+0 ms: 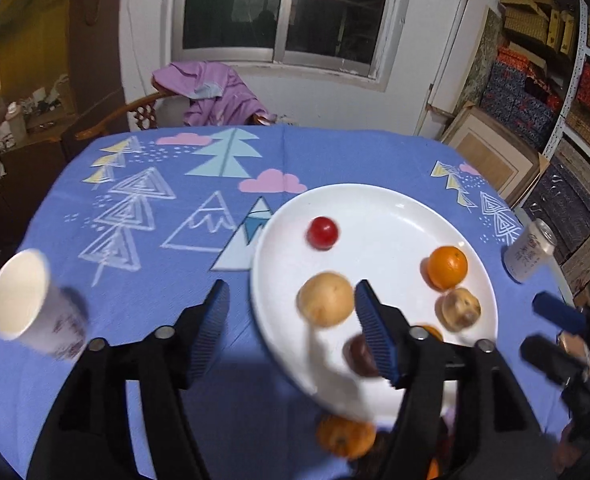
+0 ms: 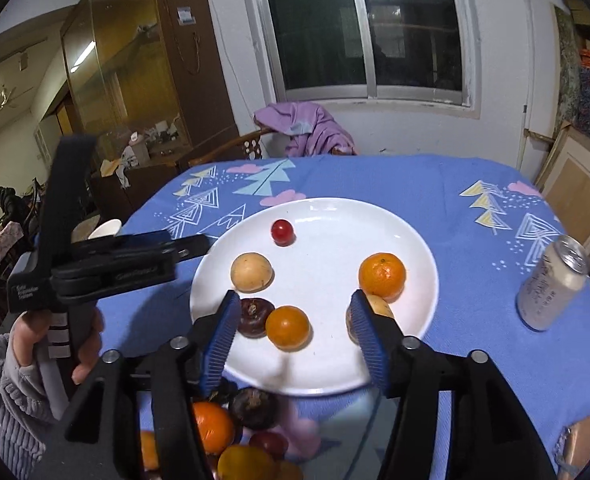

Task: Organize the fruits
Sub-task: 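Release the plum and orange onto the white plate with both grippers, then move both grippers back to the fruit pile, left toward a speckled yellow pear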

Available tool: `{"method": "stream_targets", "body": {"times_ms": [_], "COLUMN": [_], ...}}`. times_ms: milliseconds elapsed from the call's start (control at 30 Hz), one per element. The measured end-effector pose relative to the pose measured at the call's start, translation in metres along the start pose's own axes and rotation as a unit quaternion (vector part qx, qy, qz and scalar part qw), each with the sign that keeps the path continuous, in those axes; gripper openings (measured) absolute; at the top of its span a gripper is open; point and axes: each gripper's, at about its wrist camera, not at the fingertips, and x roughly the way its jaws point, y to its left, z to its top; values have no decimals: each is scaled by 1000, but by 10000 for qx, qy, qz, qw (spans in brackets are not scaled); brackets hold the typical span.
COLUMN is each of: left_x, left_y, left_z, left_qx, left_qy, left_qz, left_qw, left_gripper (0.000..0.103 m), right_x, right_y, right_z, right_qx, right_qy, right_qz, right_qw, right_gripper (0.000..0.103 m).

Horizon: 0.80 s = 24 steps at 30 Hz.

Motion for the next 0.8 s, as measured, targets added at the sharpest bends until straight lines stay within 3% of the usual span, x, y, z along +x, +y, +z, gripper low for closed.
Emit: {"method": "stream_targets", "body": {"times_ms": [200, 233, 400, 533, 667, 800], "left_x": [-58, -63, -83, -98, -99, -96], "left_y": [24, 27, 28, 17, -3, -19], "left_z": [-77, -89, -135, -147, -154, -162], "left_qx": [-130, -151, -190, -33, 285, 606], "left_qy": [-127, -123, -96, -232, -95, 52], "left_qz": [30, 72, -60, -147, -335, -406], "left_qw": [9998, 9998, 9998, 9996, 9990, 9973], "left_gripper": [76, 79, 80, 87, 88, 88], "right_x": [-41, -45, -56, -61, -61, -61], "right_y": [-12, -16, -40, -48, -49, -49], "right_z": [-47, -56, -96, -100, -98, -97], "right_qx": [234, 315, 845, 1044, 1106, 1130], "right_qy": [-117, -125, -55, -119, -116, -74], "right_qz": [-130, -159, -273, -228, -187, -128], "right_qw": [9996, 9993, 9960, 9942, 9936, 9935], "right_gripper": [66, 67, 70, 70, 77, 77]}}
